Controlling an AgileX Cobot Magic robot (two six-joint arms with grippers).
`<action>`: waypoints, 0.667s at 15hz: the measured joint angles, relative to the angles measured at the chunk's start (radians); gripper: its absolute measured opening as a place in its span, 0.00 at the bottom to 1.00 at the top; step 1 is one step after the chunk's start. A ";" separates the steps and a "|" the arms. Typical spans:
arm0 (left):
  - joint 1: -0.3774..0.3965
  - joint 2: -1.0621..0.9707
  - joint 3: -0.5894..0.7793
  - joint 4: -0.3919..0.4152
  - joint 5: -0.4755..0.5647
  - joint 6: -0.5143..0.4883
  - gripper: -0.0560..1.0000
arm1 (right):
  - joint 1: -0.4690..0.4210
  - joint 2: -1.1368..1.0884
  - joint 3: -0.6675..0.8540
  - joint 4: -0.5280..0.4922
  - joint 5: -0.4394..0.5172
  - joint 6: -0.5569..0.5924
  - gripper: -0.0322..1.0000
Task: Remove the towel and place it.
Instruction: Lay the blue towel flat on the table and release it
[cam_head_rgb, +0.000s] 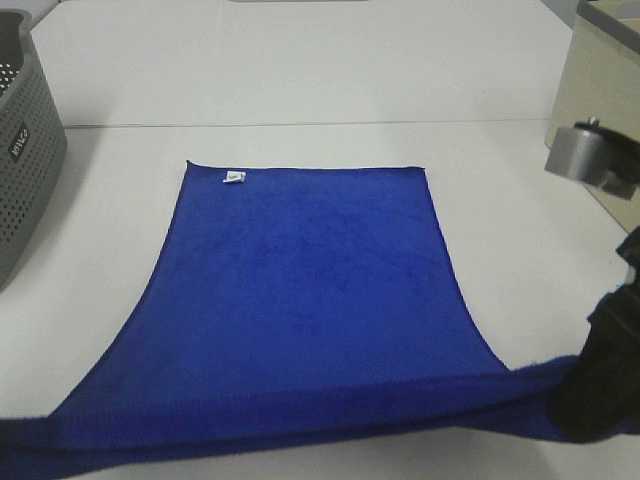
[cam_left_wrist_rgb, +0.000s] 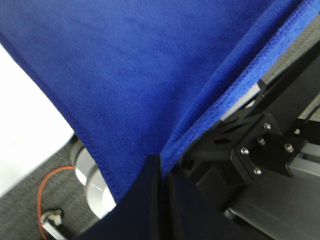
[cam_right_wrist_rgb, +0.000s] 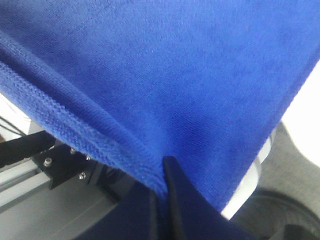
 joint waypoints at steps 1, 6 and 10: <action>0.000 -0.002 0.046 -0.018 0.000 0.000 0.05 | 0.000 0.000 0.030 0.011 0.001 0.000 0.05; 0.000 -0.002 0.110 -0.077 -0.001 -0.004 0.05 | 0.000 -0.001 0.095 0.012 0.003 0.000 0.05; 0.003 -0.002 0.110 -0.093 0.004 -0.053 0.05 | -0.001 -0.001 0.095 0.025 0.003 0.000 0.05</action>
